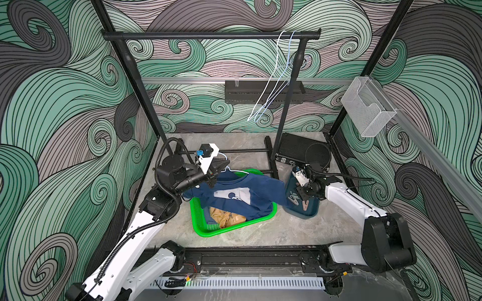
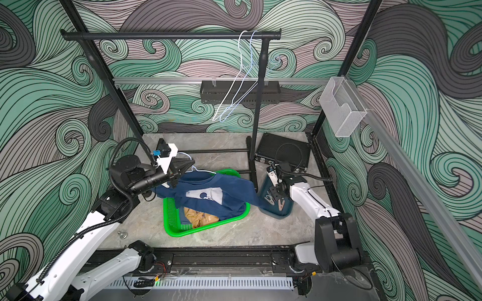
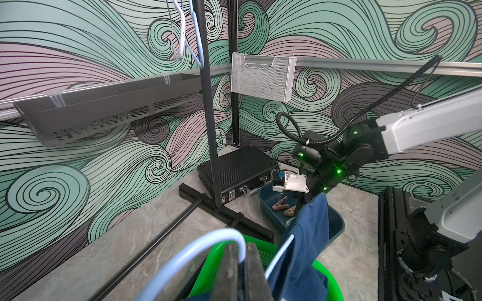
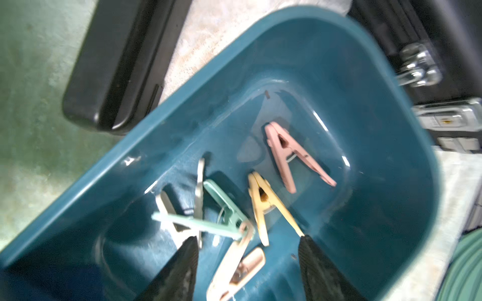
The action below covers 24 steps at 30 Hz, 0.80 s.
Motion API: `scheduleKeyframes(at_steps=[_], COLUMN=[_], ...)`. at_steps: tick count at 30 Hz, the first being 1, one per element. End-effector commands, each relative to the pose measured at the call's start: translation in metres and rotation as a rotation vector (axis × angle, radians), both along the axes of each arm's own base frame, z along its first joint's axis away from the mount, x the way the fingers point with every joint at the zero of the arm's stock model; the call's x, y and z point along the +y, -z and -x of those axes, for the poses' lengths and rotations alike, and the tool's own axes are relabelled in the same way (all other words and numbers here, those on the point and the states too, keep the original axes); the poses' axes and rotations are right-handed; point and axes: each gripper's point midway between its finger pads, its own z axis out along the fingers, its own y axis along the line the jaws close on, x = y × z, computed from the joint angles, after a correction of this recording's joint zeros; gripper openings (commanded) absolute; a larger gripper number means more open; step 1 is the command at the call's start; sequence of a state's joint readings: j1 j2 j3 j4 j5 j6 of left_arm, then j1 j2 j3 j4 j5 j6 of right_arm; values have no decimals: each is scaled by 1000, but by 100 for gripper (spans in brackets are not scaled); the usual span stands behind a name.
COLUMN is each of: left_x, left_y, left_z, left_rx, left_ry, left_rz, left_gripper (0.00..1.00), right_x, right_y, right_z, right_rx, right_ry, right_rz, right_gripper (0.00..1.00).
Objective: Remove the clothespins securing t-shirts to the hanger
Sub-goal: Place the clothespin in the storage box, then adjust the hanger.
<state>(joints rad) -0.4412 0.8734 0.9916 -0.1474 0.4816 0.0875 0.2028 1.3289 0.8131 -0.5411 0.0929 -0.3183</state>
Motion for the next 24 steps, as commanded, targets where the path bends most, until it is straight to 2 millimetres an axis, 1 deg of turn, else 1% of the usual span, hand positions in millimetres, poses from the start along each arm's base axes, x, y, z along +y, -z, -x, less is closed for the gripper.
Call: scheduleKeyframes(at_steps=[1,4,5,7,9,10,12,14,15,17,18,19,21,23,24], left_x=[2,2,2,2,2,2,0,-1,-2,-3,-3,-4,-5,-7,-8], left_y=[-6,-7,-9,-11,-13,-14,-15,-17,-17,-19,-20,-21,-23,-25,-26], left_z=[3,4,5,5,5,5,6,6,6,7,7,8,10,13,14], left_rx=[-19,-19,-22,-26,-29,-32,-32,-35,-36,-44,-48,-51,-59,-64,-65], left_ry=[-3,-2,-3,-1,2,3,10,17,22,32,36,42,55,72,83], left_rz=[1,-5,-4,-3,-1,1,7,15,20,27,31,33,35,37,37], left_gripper=[0,0,0,0,0,0,0,0,0,0,0,0,0,0,0], right_x=[-5,-5,-3,5,31,43,73,104,118,142,156,166,191,212,222], right_y=[-45,-97,-117,-156,-196,-211,-243,-272,-287,-304,-305,-302,-290,-288,-291], right_z=[-2,6,11,22,42,51,74,89,93,95,94,93,95,90,88], right_rx=[-102,-237,-295,-404,-495,-518,-535,-535,-538,-546,-547,-545,-490,-465,-465], right_ry=[7,-1,-16,-78,-235,-304,-462,-567,-602,-656,-697,-722,-816,-841,-857], right_rz=[5,-28,-45,-99,-207,-259,-406,-586,-670,-735,-714,-675,-607,-609,-633], right_gripper=[65,65,66,67,68,68,68,67,67,66,65,65,66,65,65])
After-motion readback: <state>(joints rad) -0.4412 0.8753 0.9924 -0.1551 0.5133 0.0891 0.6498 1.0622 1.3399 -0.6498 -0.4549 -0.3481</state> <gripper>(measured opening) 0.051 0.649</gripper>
